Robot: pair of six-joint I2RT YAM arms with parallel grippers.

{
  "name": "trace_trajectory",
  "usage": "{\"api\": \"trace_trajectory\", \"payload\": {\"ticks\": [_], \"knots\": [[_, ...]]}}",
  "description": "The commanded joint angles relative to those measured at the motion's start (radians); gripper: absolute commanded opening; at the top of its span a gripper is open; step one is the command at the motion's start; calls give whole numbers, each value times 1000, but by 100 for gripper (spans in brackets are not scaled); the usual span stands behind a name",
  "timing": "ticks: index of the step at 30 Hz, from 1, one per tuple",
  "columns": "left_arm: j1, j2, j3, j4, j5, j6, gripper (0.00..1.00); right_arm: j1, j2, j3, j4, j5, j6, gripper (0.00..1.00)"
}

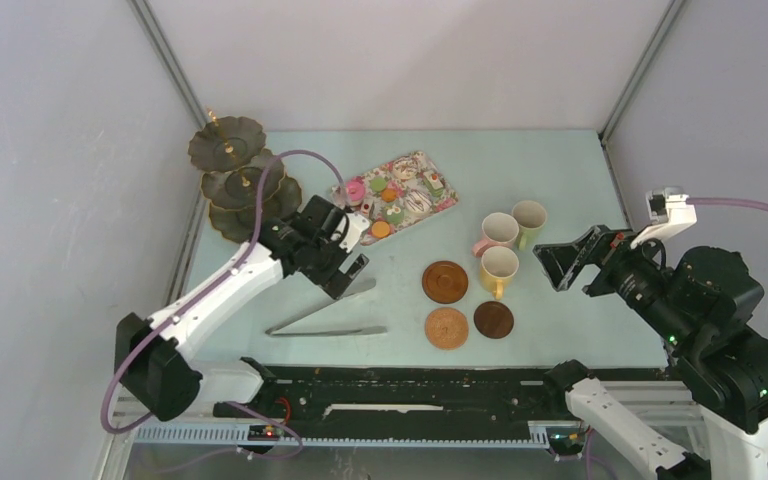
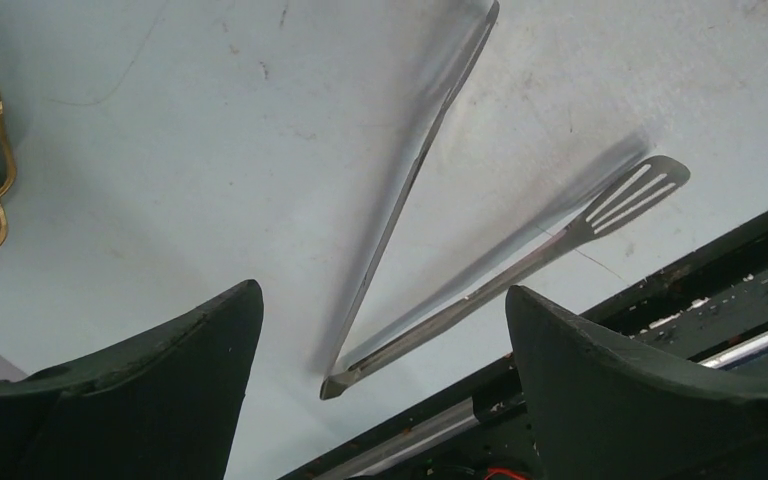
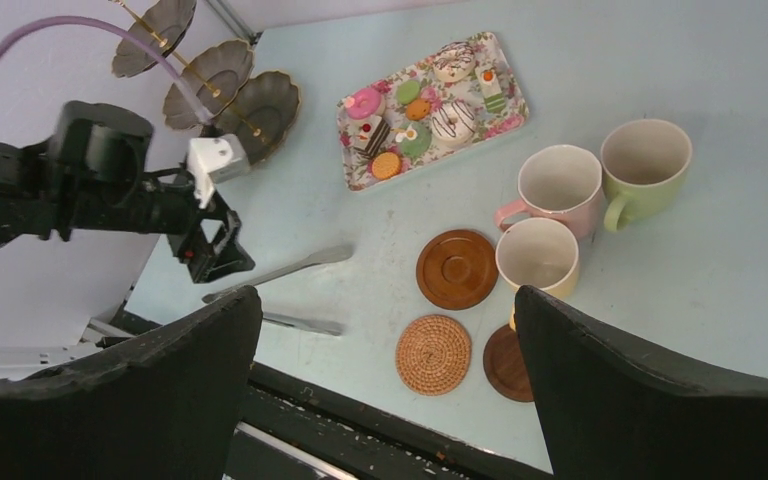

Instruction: Serve the afternoon tea

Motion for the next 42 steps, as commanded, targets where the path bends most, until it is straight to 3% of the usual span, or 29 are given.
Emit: {"api": "trace_trajectory", "payload": {"ticks": [1,2,6,11,17,33,42], "knots": [[-17,88,-29,91,-17,14,98,-4,-11,-3,31,-9,23,100],[-16,114,-29,104,-23,6,100,-4,-14,-3,31,-9,25,100],[-11,240,-29,147,-54,-21,87,-4,-20,2,30,-8,24,100],[-11,319,-45,200,-27,-45,78,-4,-27,6,18,-8,18,100],[-13,355,-63,238,5,-103,65,-4,-31,-1,12,-3,17,100],[-4,426,23,283,-77,-288,34,-4,-47,-20,9,13,18,100],[50,431,46,321,-17,-391,18,-4,-47,-22,-3,43,23,100]]}}
